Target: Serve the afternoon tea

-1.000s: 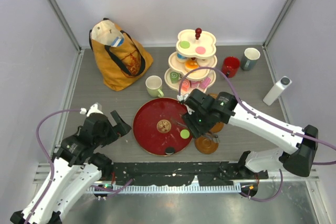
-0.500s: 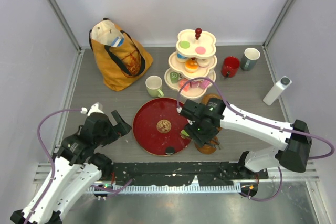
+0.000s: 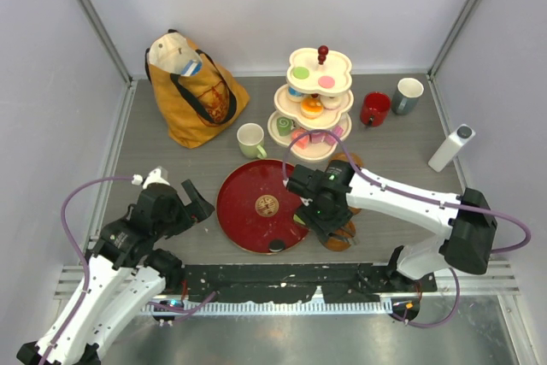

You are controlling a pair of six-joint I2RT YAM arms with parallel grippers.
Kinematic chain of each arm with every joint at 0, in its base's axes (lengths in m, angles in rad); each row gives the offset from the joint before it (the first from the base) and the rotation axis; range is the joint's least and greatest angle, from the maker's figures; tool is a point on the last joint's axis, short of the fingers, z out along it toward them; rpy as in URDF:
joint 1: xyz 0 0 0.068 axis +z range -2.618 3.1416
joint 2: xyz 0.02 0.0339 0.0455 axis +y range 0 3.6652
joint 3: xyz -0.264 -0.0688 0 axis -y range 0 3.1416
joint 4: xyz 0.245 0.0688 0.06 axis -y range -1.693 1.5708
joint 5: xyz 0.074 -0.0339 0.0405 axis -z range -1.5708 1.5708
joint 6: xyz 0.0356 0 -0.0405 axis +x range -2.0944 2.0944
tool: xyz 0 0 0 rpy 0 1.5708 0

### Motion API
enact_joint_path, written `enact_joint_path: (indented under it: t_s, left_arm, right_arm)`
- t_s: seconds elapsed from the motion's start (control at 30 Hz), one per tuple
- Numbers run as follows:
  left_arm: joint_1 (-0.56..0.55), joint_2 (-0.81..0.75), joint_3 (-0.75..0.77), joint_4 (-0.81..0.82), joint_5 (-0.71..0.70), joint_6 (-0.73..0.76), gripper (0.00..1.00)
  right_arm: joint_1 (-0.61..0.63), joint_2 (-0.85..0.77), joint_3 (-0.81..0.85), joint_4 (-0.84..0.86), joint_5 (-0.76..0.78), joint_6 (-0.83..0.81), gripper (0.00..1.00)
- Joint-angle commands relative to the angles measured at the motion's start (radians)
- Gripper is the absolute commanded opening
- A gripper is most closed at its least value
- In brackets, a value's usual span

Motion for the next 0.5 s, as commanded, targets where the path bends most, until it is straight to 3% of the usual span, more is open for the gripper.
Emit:
enact_joint_path:
  t_s: [0.0, 0.47]
  left_arm:
    - [0.004, 0.011, 0.000, 0.039, -0.008, 0.013, 1.00]
    - [0.004, 0.010, 0.003, 0.035, -0.011, 0.012, 1.00]
  right_arm:
    - [0.006, 0.011, 0.037, -0.010, -0.001, -0.010, 0.58]
    - [0.006, 0.045, 0.061, -0.033, -0.010, -0.021, 0.52]
